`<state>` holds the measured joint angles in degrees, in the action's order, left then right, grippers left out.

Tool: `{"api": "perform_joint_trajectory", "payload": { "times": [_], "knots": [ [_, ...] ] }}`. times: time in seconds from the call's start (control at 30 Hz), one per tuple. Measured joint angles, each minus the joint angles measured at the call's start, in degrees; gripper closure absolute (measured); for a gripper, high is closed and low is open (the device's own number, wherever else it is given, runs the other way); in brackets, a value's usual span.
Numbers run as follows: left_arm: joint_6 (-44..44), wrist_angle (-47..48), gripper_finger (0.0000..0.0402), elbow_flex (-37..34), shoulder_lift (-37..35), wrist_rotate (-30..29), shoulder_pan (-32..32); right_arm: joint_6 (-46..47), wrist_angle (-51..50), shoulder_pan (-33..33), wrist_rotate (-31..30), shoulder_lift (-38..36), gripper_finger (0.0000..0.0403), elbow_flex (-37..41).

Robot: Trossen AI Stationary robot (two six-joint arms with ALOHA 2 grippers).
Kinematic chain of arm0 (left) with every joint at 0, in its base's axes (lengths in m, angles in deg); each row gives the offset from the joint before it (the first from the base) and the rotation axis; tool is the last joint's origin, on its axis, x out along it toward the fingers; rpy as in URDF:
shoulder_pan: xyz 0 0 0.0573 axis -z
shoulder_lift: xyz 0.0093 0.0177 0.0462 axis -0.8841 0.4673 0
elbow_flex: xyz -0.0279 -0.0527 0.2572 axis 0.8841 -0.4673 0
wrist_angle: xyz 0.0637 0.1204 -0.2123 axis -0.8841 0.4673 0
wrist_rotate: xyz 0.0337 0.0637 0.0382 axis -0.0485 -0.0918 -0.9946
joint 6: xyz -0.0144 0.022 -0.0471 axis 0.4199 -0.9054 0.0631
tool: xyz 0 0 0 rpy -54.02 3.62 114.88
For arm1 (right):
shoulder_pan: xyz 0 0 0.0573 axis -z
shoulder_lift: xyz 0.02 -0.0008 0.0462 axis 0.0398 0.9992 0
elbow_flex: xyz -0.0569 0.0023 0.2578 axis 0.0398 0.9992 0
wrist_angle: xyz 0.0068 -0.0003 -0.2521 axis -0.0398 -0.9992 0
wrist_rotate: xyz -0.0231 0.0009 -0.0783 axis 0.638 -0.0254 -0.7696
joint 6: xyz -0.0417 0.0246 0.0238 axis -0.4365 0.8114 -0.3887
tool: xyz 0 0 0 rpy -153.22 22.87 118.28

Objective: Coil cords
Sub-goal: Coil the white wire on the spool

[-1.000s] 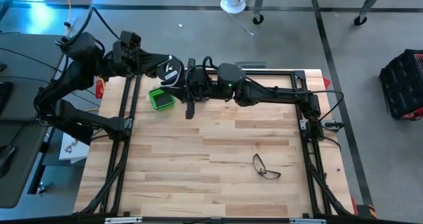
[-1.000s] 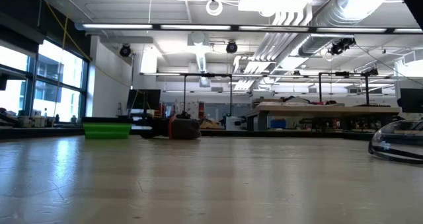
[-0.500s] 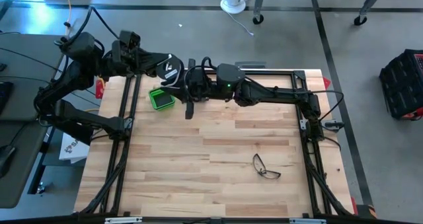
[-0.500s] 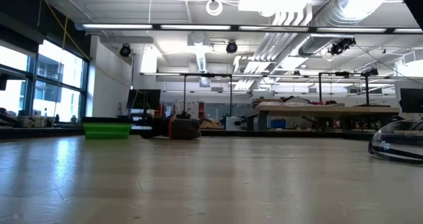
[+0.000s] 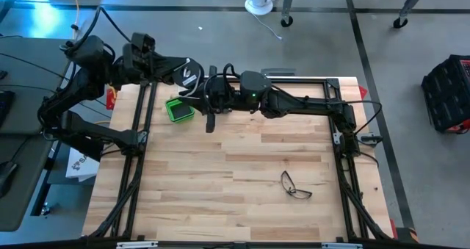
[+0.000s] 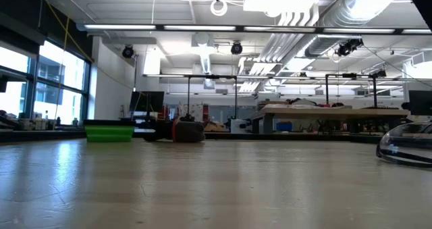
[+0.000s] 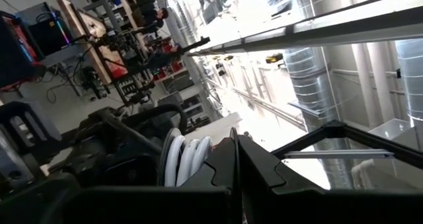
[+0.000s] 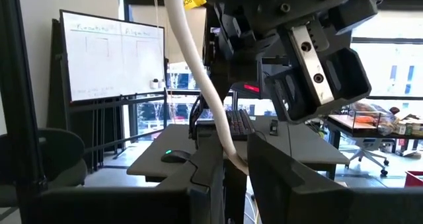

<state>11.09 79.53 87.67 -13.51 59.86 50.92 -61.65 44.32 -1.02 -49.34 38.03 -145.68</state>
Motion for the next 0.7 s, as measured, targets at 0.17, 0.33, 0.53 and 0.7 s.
{"api": "perform_joint_trajectory", "payload": {
  "times": [0.17,0.33,0.53,0.7],
  "knots": [
    [0.0,-0.8,0.0401,0.0,0.0,0.0,0.0,0.0,0.0,0.0,0.0,0.0,0.0341,0.0],
    [0.0,-0.8,0.0401,0.0,0.0,0.0,0.0,0.0,0.0,0.0,0.0,0.0,0.0354,0.0],
    [1.0,-0.9,0.0402,0.0,0.0,0.0,0.0,-0.6,1.8,-0.2,0.0,0.1,0.0396,0.0],
    [3.5,-1.1,0.0402,0.0,1.1,1.1,0.2,-1.7,2.2,-0.2,0.2,0.1,0.0399,0.0]
  ]
}}
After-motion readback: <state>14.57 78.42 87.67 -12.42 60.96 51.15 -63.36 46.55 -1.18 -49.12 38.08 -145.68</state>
